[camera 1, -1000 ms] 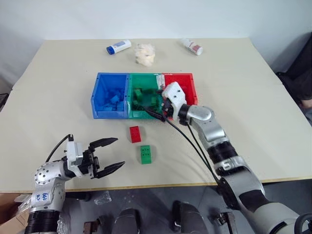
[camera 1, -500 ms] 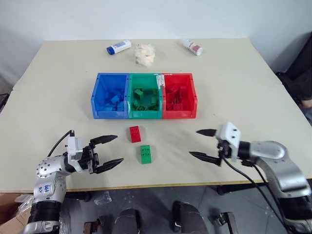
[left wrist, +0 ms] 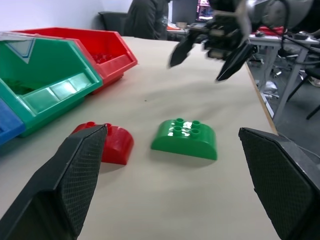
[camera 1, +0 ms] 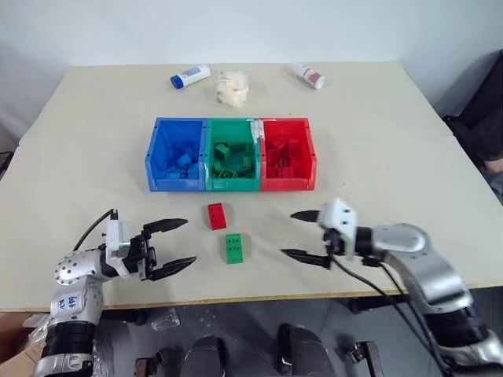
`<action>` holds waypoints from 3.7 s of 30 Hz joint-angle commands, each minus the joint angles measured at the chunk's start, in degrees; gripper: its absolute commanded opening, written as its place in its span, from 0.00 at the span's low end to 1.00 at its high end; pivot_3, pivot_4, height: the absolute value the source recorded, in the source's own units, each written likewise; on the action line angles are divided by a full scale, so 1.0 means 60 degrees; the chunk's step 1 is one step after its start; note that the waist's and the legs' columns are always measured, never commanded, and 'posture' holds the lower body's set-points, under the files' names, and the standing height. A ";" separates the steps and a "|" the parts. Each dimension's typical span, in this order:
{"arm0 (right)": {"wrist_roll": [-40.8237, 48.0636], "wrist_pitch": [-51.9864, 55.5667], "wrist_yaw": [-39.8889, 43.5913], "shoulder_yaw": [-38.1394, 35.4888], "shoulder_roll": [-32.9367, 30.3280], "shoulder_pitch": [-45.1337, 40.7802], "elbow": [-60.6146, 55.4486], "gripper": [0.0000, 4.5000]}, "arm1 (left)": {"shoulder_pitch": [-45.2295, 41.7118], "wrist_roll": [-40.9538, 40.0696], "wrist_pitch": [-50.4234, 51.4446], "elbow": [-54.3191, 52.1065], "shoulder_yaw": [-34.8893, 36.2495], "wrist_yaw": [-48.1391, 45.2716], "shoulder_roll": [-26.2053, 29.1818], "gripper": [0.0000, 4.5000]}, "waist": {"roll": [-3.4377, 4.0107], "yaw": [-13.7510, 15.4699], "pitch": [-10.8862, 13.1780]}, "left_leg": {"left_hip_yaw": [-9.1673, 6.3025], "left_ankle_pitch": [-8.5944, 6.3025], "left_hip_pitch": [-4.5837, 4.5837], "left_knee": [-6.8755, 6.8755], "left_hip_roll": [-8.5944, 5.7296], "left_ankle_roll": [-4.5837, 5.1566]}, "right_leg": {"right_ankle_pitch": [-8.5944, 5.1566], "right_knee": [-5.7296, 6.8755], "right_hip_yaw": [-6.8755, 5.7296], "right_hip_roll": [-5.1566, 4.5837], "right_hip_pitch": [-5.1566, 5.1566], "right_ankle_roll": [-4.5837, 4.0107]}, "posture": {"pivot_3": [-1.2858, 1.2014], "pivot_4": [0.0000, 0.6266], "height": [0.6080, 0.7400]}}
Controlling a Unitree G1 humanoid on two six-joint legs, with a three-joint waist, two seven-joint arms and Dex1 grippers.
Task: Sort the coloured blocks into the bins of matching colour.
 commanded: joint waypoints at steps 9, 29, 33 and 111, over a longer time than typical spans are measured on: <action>-0.0991 -0.0968 0.0167 0.2100 0.2194 -0.1593 0.2338 0.99 | 0.1538 -0.0504 0.0095 -0.1461 0.0706 0.0187 0.0305 1.00 | -0.0001 -0.0003 0.0000 | -0.0003 -0.0009 -0.0004 0.0017 0.0001 0.0006 | 0.0000 0.0012 0.0000 -0.0002 0.0000 0.0000 | 0.52 0.24 1.00; -0.0343 -0.0985 -0.0276 0.0801 0.3019 -0.2661 0.2399 0.77 | 0.2186 -0.0600 0.0189 -0.1982 0.0986 0.0520 0.0410 1.00 | 0.0000 -0.0006 0.0000 | 0.0003 -0.0014 -0.0005 0.0024 0.0006 0.0000 | -0.0004 0.0038 0.0004 -0.0001 -0.0015 -0.0007 | 0.52 0.24 1.00; -0.0880 -0.1697 -0.1891 -0.0067 0.3759 -0.4796 0.4859 0.77 | 0.1798 -0.0475 0.0180 -0.1690 0.0821 0.0572 0.0353 1.00 | 0.0003 -0.0045 0.0002 | 0.0024 -0.0019 -0.0006 0.0031 0.0009 -0.0008 | -0.0009 0.0061 0.0015 0.0000 -0.0035 -0.0016 | 0.52 0.24 1.00; 0.1659 -0.2398 0.1648 -0.2228 -0.0513 0.0742 0.1206 1.00 | -0.0538 0.4877 0.6441 -0.4475 -0.3349 1.0166 -0.2280 0.91 | 0.0001 0.0309 0.0000 | 0.0050 -0.0058 0.0020 0.0060 0.0016 0.0009 | -0.0009 0.0046 0.0015 0.0000 -0.0007 -0.0014 | 0.52 0.24 1.00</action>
